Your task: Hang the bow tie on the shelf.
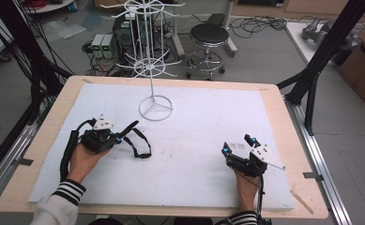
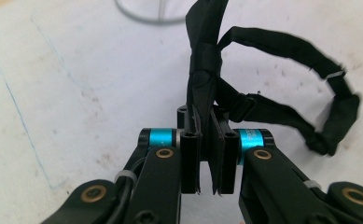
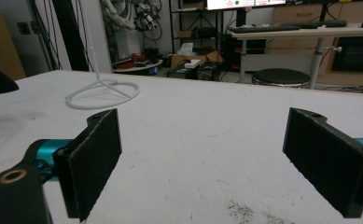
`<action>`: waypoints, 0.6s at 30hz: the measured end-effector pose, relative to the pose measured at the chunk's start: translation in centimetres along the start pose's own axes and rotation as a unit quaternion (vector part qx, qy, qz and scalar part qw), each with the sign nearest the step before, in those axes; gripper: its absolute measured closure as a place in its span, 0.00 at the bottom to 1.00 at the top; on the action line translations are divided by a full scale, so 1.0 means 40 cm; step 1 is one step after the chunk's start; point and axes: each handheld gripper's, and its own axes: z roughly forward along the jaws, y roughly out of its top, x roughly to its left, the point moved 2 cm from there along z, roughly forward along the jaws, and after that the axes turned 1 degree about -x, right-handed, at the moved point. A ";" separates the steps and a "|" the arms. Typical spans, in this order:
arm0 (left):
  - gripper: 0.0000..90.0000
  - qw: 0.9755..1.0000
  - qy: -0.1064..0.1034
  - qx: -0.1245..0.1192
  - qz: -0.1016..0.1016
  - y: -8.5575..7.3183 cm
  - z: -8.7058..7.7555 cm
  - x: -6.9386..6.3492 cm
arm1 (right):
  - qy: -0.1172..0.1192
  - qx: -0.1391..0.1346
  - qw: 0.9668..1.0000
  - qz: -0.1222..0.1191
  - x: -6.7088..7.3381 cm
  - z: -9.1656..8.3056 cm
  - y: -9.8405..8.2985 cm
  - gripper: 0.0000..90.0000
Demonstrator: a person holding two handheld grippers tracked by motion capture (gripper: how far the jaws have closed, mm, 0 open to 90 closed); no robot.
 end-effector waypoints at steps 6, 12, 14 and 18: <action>0.93 0.997 -0.001 -0.077 -0.018 0.015 -0.033 0.006 | 0.000 -0.001 1.000 -0.001 0.000 0.000 0.000 0.12; 0.93 0.983 -0.006 -0.180 -0.046 0.032 -0.076 0.014 | 0.000 0.001 1.000 0.000 0.001 0.000 0.000 0.12; 0.94 0.979 -0.006 -0.199 -0.044 0.036 -0.086 0.015 | 0.000 0.000 1.000 -0.001 0.001 0.000 0.000 0.12; 0.94 0.976 -0.009 -0.215 -0.043 0.044 -0.097 0.015 | 0.000 0.001 1.000 -0.001 0.001 0.000 0.000 0.12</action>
